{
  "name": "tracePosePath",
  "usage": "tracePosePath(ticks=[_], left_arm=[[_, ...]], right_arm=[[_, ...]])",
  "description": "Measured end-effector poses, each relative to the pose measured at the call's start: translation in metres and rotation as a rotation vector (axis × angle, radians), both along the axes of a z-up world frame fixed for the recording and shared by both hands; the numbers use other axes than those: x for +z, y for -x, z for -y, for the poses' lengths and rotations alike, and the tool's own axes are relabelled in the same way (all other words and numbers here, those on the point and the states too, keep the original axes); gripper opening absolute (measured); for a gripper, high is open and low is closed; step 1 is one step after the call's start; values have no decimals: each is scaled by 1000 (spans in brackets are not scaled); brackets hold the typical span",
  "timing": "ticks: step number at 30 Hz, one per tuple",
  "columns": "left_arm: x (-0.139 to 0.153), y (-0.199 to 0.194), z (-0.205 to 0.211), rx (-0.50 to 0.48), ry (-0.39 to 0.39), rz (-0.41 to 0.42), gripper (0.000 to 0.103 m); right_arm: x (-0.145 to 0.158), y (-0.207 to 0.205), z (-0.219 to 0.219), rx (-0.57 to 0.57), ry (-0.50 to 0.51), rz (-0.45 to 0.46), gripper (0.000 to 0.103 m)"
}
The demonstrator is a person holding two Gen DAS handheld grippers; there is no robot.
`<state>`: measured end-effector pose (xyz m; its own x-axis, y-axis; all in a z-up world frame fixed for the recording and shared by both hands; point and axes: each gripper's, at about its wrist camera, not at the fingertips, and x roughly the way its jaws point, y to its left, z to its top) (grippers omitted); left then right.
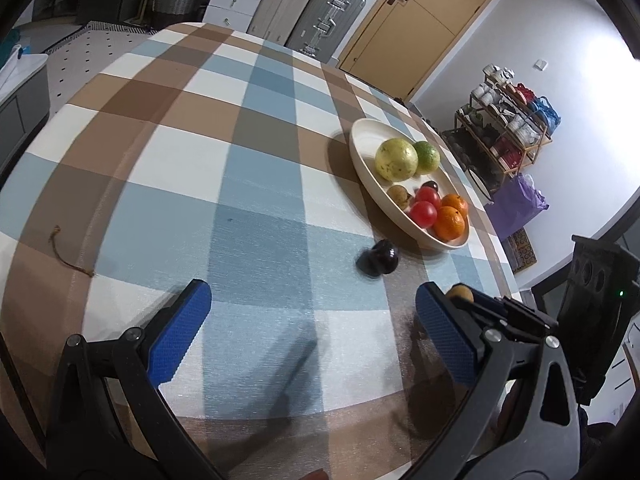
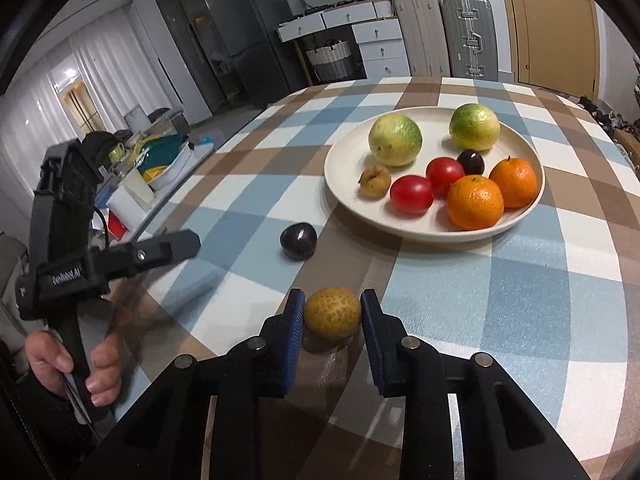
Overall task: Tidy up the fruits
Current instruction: 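Lower the right tool onto the brown kiwi and close on it, then close the left tool on the dark purple plum while the right tool holds the kiwi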
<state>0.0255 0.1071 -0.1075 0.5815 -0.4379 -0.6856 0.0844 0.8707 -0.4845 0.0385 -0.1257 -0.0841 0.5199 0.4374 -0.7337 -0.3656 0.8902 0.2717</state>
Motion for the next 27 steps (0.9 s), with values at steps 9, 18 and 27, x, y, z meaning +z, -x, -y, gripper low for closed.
tracePosePath(ticks=[9,18,27], left_arm=[[3,-10,29,-51,-51,-13,102],[-1,-28,57,-92,-108,-29,101],[1,-40,79,-141,-168,-8,80]], right_arm=[[9,-4,13,5,-49,47,29],[19,-2,30,4,-98,99,29],[27,1,39,38,-141,140,29]])
